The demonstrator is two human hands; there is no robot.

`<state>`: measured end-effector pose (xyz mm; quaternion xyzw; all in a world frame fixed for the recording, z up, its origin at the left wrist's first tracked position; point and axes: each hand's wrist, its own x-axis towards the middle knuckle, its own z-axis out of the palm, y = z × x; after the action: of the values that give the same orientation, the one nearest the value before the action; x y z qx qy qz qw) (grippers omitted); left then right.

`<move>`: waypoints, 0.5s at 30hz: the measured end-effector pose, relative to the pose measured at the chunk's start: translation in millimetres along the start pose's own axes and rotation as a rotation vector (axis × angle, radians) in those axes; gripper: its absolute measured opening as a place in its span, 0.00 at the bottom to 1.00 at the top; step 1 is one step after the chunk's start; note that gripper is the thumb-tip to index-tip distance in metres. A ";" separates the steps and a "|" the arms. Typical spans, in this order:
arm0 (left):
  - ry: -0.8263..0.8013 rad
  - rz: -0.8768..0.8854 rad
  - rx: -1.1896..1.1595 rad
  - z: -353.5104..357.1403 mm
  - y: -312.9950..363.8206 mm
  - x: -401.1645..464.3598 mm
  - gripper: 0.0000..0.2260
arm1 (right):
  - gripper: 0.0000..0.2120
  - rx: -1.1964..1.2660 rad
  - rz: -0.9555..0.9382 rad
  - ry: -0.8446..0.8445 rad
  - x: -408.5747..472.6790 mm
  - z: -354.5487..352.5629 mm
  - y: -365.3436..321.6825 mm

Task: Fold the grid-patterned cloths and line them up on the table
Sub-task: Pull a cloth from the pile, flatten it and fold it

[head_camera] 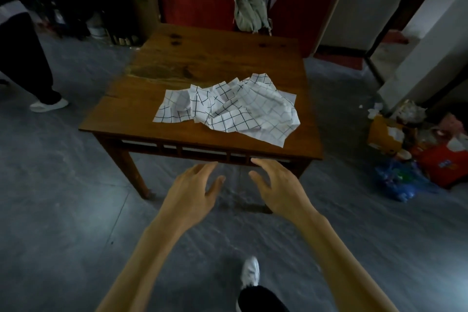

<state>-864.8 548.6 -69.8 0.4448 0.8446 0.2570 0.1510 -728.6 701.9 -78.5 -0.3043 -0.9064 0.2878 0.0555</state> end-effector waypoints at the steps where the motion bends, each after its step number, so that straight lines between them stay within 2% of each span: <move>1: -0.013 -0.007 0.010 1.9 -4.4 14.7 0.23 | 0.22 0.001 0.000 -0.003 14.2 1.8 4.6; 8: -0.068 -0.014 0.103 15.3 -19.9 126.4 0.22 | 0.22 0.076 -0.002 -0.010 127.4 6.6 44.4; 15: -0.156 -0.032 0.134 25.6 -14.3 230.6 0.21 | 0.22 0.094 0.021 -0.102 229.5 -6.3 72.9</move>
<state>-990.8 740.7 -105.1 0.4592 0.8525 0.1620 0.1900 -874.6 886.2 -130.8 -0.2957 -0.8904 0.3455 0.0206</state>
